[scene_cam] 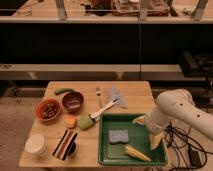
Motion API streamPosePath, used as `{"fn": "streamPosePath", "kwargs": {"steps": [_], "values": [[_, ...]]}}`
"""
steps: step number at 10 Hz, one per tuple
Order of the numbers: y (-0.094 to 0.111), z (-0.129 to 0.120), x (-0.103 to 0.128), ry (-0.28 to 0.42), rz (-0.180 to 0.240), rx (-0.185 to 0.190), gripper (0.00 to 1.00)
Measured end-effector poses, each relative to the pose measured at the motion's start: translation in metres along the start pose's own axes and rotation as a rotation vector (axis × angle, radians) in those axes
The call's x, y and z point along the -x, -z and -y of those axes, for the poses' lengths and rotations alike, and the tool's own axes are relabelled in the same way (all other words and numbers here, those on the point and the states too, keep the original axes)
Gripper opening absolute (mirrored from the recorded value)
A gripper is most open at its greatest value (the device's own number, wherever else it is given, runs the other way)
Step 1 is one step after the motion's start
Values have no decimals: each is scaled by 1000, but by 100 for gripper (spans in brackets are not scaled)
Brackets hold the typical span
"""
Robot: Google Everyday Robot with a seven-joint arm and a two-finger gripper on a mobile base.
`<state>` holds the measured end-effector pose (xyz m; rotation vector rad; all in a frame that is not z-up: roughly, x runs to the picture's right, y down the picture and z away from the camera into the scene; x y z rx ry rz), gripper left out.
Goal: Wipe tray with brush
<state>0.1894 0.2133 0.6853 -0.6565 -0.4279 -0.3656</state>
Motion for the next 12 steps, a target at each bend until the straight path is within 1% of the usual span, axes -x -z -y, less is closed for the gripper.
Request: {"fn": "streamPosePath", "kwargs": {"steps": [10, 11, 12], "values": [[0, 0, 0, 0, 0, 0, 80], [1, 1, -1, 2, -5, -4, 80], [2, 5, 0, 3, -16, -18, 80]]}}
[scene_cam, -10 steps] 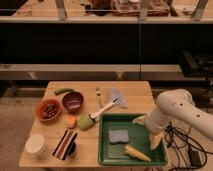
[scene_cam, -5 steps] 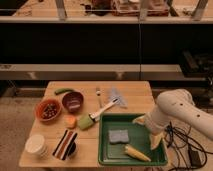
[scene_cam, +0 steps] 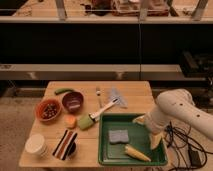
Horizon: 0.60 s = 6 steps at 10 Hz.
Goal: Wipe tray with brush
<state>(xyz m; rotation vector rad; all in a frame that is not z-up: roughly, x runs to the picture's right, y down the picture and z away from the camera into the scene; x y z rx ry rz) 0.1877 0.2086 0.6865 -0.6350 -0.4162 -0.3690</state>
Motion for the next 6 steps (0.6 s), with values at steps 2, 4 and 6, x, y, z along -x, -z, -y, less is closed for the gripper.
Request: {"fn": "streamPosePath", "kwargs": {"steps": [2, 4, 6], "values": [[3, 27, -2, 9, -34, -52, 80], [5, 69, -14, 27, -66, -85, 80], [4, 112, -27, 46, -80, -99, 80]]}}
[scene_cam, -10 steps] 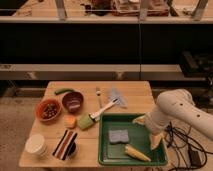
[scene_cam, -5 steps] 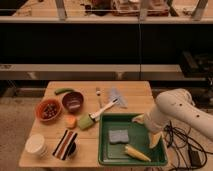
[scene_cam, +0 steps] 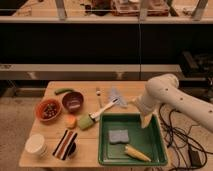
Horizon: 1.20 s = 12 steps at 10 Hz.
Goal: Wipe tray with brush
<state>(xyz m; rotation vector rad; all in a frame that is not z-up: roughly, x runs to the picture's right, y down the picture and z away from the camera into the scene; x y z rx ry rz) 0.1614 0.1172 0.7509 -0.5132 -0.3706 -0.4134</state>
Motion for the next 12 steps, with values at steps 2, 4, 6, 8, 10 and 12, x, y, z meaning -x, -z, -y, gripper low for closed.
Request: {"fn": "streamPosePath", "kwargs": {"steps": [2, 4, 6, 8, 10, 12], "values": [[-1, 11, -5, 5, -6, 0, 80], [-1, 10, -7, 2, -7, -1, 80], [-1, 10, -7, 2, -8, -3, 80], [-3, 18, -8, 21, -16, -18, 80], [-14, 45, -13, 60, -14, -18, 80], [-29, 92, -16, 126, -6, -11, 80]]}}
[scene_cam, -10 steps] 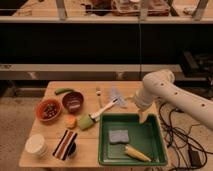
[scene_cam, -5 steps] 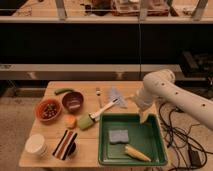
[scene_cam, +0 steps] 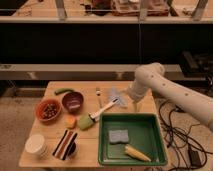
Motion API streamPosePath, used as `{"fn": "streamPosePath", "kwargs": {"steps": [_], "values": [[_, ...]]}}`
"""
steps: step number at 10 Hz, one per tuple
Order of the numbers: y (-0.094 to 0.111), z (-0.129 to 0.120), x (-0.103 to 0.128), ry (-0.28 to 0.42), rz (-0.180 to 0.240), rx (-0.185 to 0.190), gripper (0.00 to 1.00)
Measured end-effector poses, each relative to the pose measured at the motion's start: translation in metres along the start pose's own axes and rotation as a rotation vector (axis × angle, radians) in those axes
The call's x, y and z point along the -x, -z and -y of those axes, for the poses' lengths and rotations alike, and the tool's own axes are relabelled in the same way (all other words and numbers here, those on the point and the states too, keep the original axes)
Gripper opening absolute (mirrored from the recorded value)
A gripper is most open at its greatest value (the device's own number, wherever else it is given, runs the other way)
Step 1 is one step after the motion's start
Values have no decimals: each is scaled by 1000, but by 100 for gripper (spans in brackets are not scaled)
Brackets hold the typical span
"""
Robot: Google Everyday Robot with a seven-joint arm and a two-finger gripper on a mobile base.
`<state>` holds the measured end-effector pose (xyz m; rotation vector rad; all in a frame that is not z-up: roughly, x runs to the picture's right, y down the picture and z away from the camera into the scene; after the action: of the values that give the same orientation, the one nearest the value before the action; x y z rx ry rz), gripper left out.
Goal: Wipe tray with brush
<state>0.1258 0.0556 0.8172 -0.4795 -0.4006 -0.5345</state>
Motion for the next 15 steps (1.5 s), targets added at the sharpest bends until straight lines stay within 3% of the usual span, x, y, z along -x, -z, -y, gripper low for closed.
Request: {"fn": "streamPosePath", "kwargs": {"steps": [2, 4, 7, 13, 15], "values": [[-15, 32, 4, 62, 15, 16, 80], [-34, 49, 14, 131, 28, 65, 80], [-62, 47, 26, 193, 43, 116, 80], [-99, 68, 42, 253, 59, 118, 80], [-117, 65, 43, 262, 69, 140, 79]]}}
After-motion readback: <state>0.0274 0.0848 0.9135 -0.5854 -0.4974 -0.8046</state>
